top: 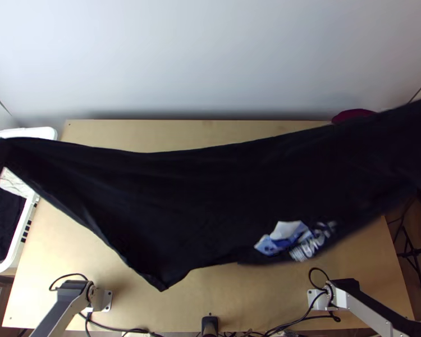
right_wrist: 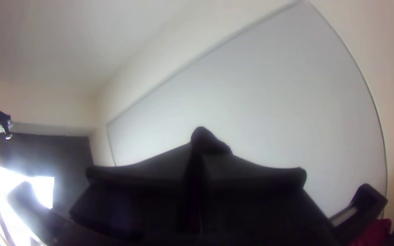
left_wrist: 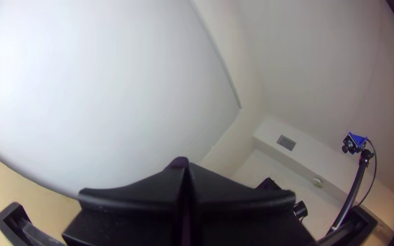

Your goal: Fold the t-shirt

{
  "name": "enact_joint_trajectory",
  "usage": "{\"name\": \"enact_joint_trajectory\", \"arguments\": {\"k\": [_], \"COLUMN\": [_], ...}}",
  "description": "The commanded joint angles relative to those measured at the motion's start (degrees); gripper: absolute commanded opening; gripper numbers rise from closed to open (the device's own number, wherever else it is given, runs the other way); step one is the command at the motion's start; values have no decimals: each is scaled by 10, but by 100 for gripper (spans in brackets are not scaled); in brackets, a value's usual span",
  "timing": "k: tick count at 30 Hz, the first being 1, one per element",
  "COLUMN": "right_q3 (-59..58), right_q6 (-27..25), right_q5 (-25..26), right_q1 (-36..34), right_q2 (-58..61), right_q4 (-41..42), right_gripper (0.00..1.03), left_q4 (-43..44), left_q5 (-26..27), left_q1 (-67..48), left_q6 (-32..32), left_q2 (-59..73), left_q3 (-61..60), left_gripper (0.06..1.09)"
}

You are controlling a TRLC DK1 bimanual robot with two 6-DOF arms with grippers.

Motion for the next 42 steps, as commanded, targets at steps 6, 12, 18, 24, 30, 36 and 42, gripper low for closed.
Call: {"name": "enact_joint_trajectory", "arguments": {"k": [6,12,18,24,30,36,42], "right_q3": [-11,-130,-371,-603,-708,-706,-681], "right_q6": [22,13,-44,-82,-106,-134,-137], "right_q5": [-1,-14,-17,-14,-7,-7,-7], "right_q1": [-19,19,72,99,96,82,92], "right_q2": [-40,-55,-82,-96,-16,147,244], "right_q4": [53,31,66,201,329,434,481], "right_gripper": [3,3,3,3,3,3,3], "left_q4": [19,24,24,96,206,329,407], "left_q5": [-13,-13,-13,-13,-13,-39,-46], "left_q1": [55,70,80,95,106,107,104], "left_q6": [-26,-32,12,61,93,98,110], "left_q2": [-11,-16,-27,-28,47,222,385], "left_q3": [-7,-58,-158,-319,-428,-458,-444], "left_gripper": [10,10,10,10,10,10,10]}}
